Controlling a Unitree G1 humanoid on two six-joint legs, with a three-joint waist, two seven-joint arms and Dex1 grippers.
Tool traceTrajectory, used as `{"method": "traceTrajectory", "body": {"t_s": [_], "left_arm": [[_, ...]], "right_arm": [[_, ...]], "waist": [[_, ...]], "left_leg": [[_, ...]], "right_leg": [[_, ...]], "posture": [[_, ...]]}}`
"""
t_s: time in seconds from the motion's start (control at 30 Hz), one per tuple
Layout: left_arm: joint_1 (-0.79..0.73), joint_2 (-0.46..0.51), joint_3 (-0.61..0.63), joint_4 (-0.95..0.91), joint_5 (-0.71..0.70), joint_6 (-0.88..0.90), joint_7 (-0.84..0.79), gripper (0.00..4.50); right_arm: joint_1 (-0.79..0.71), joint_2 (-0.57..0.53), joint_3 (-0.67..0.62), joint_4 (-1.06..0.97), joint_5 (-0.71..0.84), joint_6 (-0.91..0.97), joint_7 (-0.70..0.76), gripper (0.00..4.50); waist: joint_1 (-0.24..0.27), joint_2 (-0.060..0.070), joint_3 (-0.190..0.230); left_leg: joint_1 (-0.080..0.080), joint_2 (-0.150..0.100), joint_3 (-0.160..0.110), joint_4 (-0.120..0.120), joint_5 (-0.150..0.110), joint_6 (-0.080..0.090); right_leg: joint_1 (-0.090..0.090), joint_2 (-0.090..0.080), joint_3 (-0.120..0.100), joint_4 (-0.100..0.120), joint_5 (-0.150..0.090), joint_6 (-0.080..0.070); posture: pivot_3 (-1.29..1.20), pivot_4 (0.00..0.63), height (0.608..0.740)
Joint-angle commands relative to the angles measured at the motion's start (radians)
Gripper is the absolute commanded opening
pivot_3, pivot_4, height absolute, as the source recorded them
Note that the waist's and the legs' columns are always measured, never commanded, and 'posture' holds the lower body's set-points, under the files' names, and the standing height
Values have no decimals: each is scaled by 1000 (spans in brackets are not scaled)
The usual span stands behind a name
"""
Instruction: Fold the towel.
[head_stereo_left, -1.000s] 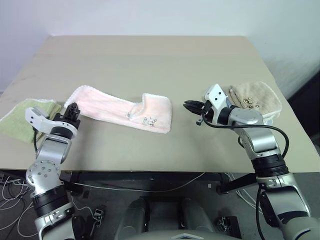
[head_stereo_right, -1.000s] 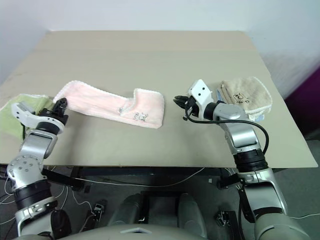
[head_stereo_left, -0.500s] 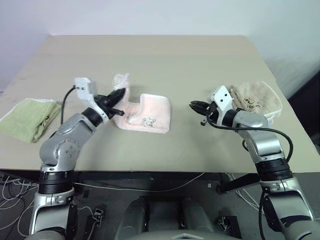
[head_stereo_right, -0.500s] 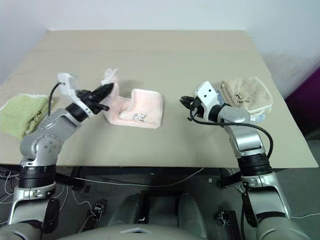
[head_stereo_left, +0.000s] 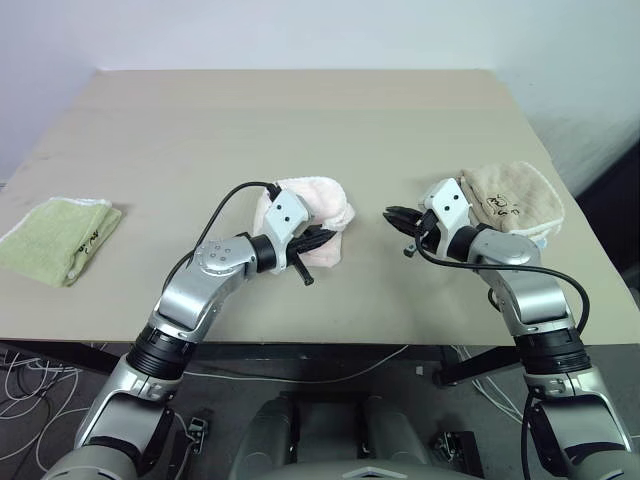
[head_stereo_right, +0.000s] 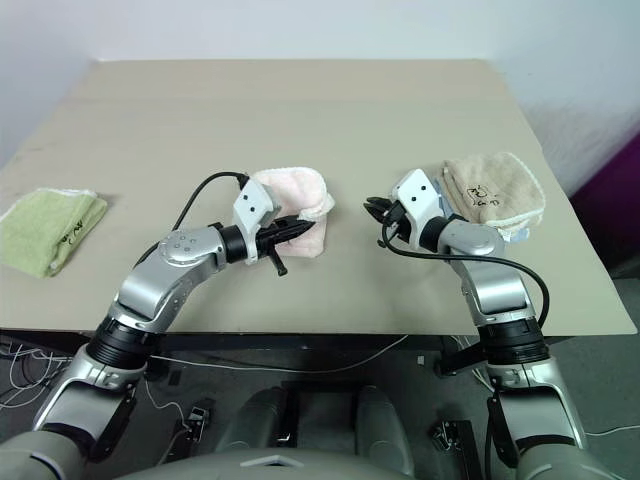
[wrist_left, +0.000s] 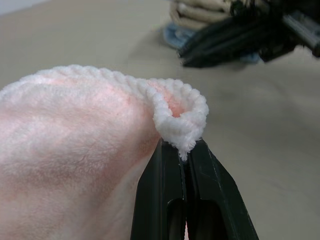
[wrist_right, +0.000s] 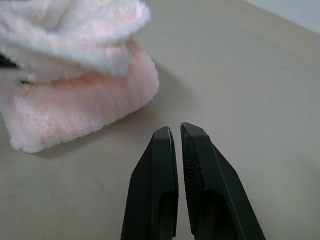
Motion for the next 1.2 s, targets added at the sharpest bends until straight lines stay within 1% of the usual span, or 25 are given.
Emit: {"method": "traceTrajectory", "body": {"t_s": [0.03, 0.1, 0.17, 0.2, 0.23, 0.27, 0.33, 0.4, 0.43, 0.47, 0.57, 0.6, 0.63, 0.7, 0.77, 0.87, 0.97, 1.0, 1.03, 1.1, 1.2], "left_arm": [[20, 7, 5, -21, 19, -4, -38, 452], [29, 4, 22, -16, 19, 9, -42, 931], [33, -9, 48, -16, 3, 21, -40, 1628], [37, -19, 75, -24, -27, 35, -43, 2010], [43, -28, 99, -36, -56, 47, -48, 2244], [50, -34, 122, -50, -80, 60, -51, 2678], [60, -43, 151, -69, -108, 81, -54, 3287], [82, -49, 206, -109, -183, 105, -72, 4028], [95, -48, 241, -126, -213, 116, -69, 4327], [107, -41, 278, -135, -238, 131, -63, 4470], [127, -25, 352, -145, -272, 147, -44, 4470], [125, -23, 391, -130, -268, 138, -17, 4498], [118, -21, 422, -109, -255, 126, 14, 4498], [98, -23, 453, -67, -218, 100, 66, 4122], [84, -10, 431, -31, -154, 52, 76, 3615], [67, -12, 377, 16, -75, -29, 65, 2572], [30, -32, 334, 82, -26, -58, 67, 1591], [19, -34, 313, 107, -1, -69, 64, 1182], [10, -37, 292, 131, 21, -77, 63, 927], [-1, -45, 255, 182, 58, -97, 55, 927], [-2, -53, 219, 243, 101, -131, 44, 927]], "right_arm": [[-2, -9, -23, -52, 4, 0, -5, 319], [-9, -5, -16, -53, 3, 3, -3, 319], [-14, -4, -11, -52, 2, 5, 0, 319], [-16, -3, -8, -52, 1, 5, 2, 319], [-19, -2, -6, -51, 0, 6, 3, 319], [-22, -1, -4, -51, -1, 8, 3, 319], [-25, 1, -2, -52, -2, 11, 3, 319], [-29, 5, 0, -58, 2, 16, 4, 319], [-31, 9, 0, -64, 6, 23, 4, 319], [-31, 14, 1, -72, 11, 30, 3, 319], [-30, 22, 4, -92, 21, 48, 9, 319], [-34, 31, 4, -101, 30, 57, 11, 160], [-41, 40, 6, -108, 38, 66, 14, 160], [-57, 55, 10, -115, 49, 77, 21, 0], [-91, 85, 22, -105, 56, 88, 19, 0], [-153, 144, 46, -66, 58, 97, 15, 0], [-201, 208, 67, -14, 58, 99, 18, 0], [-209, 231, 75, 8, 58, 103, 18, 0], [-213, 249, 90, 29, 53, 104, 21, 0], [-206, 271, 133, 74, 22, 77, 30, 0], [-205, 312, 154, 157, 8, 67, 19, 0]], "waist": [[0, 0, 0], [0, 0, 0], [1, 0, 0], [2, 0, 0], [2, 0, 0], [2, 0, 0], [1, 0, 0], [0, 0, 0], [-1, 0, 0], [-4, 0, 0], [-12, 0, 0], [-12, 0, 0], [-12, 0, 0], [-12, 0, 0], [-12, 0, 0], [-12, 0, 0], [-10, 0, 0], [-11, 0, 0], [-12, 0, 0], [-13, 0, 0], [-15, 0, 0]], "left_leg": [[0, 0, 0, 0, 0, 0], [0, 0, 0, 0, 0, 0], [0, 0, 0, 0, 0, 0], [0, 0, 0, 1, 0, 0], [0, 0, 0, 1, 0, 0], [0, 0, 0, 1, 0, 0], [0, 0, 0, 1, 0, 0], [0, 0, 0, 1, 0, 0], [0, 0, 0, 1, 0, 0], [0, 0, -1, 1, 0, 0], [0, 1, -1, 1, 0, 0], [0, 1, -1, 1, 0, 0], [0, 1, -1, 1, 0, 0], [0, 1, -1, 1, 0, 0], [0, 1, -1, 1, 0, 0], [0, 0, -1, 0, 0, 0], [0, 0, -1, 1, 0, 0], [-1, 0, -1, 1, 0, 0], [-1, 0, -1, 1, 0, 0], [-1, 0, -1, 0, 0, 0], [-1, 0, -1, 0, 0, 0]], "right_leg": [[0, 0, 0, 0, 0, 0], [0, 0, 0, 0, 0, 0], [0, 0, 0, 0, 0, 0], [0, 0, 0, 0, 0, 0], [0, 0, 0, 0, 0, 0], [0, 0, 0, 0, 0, 0], [0, 0, 0, 0, 0, 0], [0, 0, 0, 0, 0, 0], [0, 0, 0, 0, 0, 0], [0, 0, 0, 0, 0, 0], [0, -1, 0, 0, 0, 0], [0, 0, 0, 0, 0, 0], [0, 0, 0, 0, 0, 0], [0, 0, 0, 0, 0, 0], [0, 0, -1, 1, 0, 0], [0, 0, -1, 0, 0, 0], [0, 0, -1, 1, 0, 0], [0, 0, -2, 1, 0, 0], [0, 0, -2, 0, 0, 0], [-1, 0, -2, 0, 0, 0], [-2, 0, -1, 1, 0, 0]], "posture": [[0, 150, 740], [0, 150, 740], [0, 150, 740], [0, 150, 740], [0, 150, 740], [0, 150, 740], [0, 150, 740], [0, 150, 740], [0, 150, 740], [0, 150, 740], [0, 150, 740], [0, 150, 740], [0, 150, 740], [0, 150, 740], [0, 150, 740], [0, 150, 740], [0, 150, 740], [0, 150, 740], [0, 150, 740], [0, 150, 740], [0, 150, 740]]}}
